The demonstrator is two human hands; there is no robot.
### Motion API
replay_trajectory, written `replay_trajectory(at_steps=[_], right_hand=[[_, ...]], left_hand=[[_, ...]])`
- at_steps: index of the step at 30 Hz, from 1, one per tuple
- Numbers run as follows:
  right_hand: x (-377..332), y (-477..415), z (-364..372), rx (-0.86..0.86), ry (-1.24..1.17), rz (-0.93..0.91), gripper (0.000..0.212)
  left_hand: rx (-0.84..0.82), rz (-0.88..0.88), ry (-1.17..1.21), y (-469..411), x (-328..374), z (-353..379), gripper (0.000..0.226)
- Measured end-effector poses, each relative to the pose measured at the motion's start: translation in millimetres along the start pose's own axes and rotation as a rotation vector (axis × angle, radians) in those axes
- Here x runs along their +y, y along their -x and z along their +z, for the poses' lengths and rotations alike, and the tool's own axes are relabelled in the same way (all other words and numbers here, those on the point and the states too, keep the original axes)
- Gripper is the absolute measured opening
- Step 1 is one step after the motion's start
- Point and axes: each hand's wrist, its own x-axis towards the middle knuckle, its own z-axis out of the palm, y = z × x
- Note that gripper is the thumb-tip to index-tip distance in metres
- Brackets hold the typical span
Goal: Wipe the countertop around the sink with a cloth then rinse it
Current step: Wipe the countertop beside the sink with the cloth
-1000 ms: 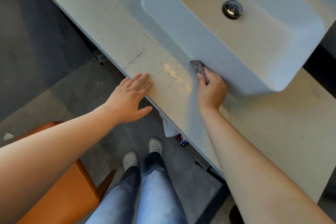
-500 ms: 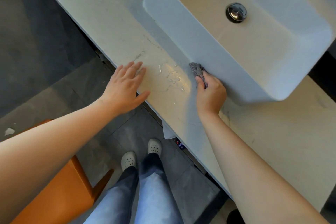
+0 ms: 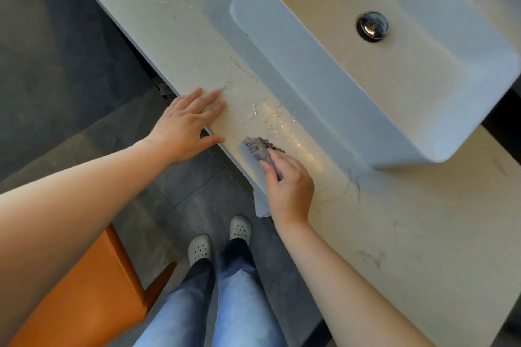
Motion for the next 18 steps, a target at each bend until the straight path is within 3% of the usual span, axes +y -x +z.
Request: replay_trajectory(at_steps=[3,7,9,13,18], right_hand=[[-14.2,15.2,-6.7,-0.127,-0.082,0.025,0.027],[-22.2,12.0,-25.6,-0.336,-0.291,0.222,0.029],[-19.9,-1.6,-35.6,-0.245,-0.320,0.279,0.030],[-2.0,-53.9,-45.8,0.096,-0.170,0.242,0.032],[26.3,-98.8,-22.3,0.113,0.076,0.142,0.031]], left_hand=[[0.003,0.021,0.005,-1.2,-5.6,-2.0,0.074],[-0.002,0.041,0.023,-3.6,-10.8,-4.1,0.073],[0.006,0.046,0.030,-4.3,-12.7,-4.0,0.072],[0.020,0.043,0.043,-4.6,-13.6,-1.6,0.072],[0.033,0.046,0.037,-5.0,-14.6,0.8,0.072]])
